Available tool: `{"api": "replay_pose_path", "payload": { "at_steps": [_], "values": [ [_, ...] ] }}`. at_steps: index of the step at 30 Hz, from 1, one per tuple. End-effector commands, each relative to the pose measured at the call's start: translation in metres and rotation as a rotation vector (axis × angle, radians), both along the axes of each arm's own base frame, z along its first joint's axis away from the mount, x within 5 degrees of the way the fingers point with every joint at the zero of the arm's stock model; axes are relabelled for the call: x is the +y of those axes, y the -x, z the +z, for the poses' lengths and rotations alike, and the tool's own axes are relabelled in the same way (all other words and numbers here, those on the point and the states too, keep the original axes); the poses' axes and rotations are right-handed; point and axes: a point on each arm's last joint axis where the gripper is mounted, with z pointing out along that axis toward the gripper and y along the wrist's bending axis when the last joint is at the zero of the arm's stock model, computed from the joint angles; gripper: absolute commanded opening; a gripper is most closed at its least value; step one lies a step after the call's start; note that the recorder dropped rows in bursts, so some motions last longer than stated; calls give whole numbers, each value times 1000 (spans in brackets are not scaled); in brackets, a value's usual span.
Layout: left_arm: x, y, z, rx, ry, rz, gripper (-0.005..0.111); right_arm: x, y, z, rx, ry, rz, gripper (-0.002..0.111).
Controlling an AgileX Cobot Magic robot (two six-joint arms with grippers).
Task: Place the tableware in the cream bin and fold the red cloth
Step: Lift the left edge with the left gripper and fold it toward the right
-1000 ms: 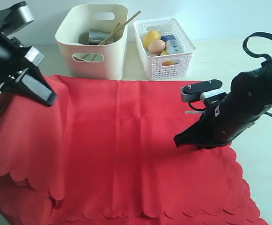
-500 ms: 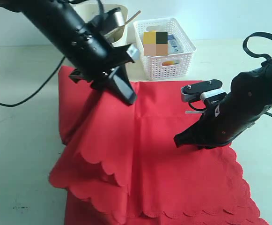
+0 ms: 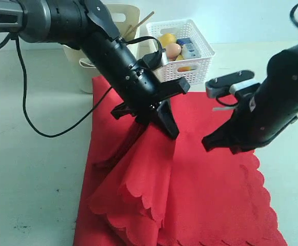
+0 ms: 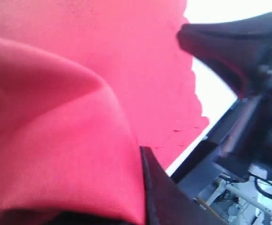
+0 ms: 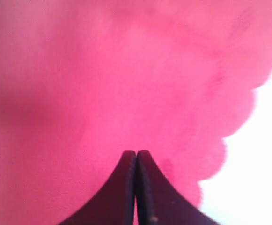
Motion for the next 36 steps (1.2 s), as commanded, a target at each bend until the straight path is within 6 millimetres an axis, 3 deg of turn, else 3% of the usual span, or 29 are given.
{"api": "replay_pose_path", "payload": {
  "at_steps": [1,4,6,8,10,11,12,16,23,29,36],
  "values": [
    [-12,2,16,19,82,17,0,-23,0,42,-97,43,-53,0],
    [-22,11,14,28,88,-9,0,-41,3,64,-154,30,-112,0],
    [-26,11,0,46,69,-11,7,-49,5,68,-164,28,-138,0],
    [-28,10,-13,81,60,-3,29,-51,6,70,-170,27,-146,0],
    [-28,10,-18,85,60,-7,66,-51,5,70,-171,30,-143,0],
    [-28,10,-15,73,72,-21,78,-52,5,70,-176,40,-136,0],
    [-27,11,-8,57,84,-34,82,-53,5,71,-180,56,-127,0],
    [-15,8,26,-40,123,-41,70,-53,5,71,-183,59,-130,0],
    [20,-1,73,-205,96,-22,70,-53,5,71,-182,62,-129,0],
    [56,-17,80,-292,-32,27,70,-54,5,71,-179,64,-129,0],
    [93,-39,63,-301,-208,104,70,-54,5,71,-179,64,-129,0]
  ]
}}
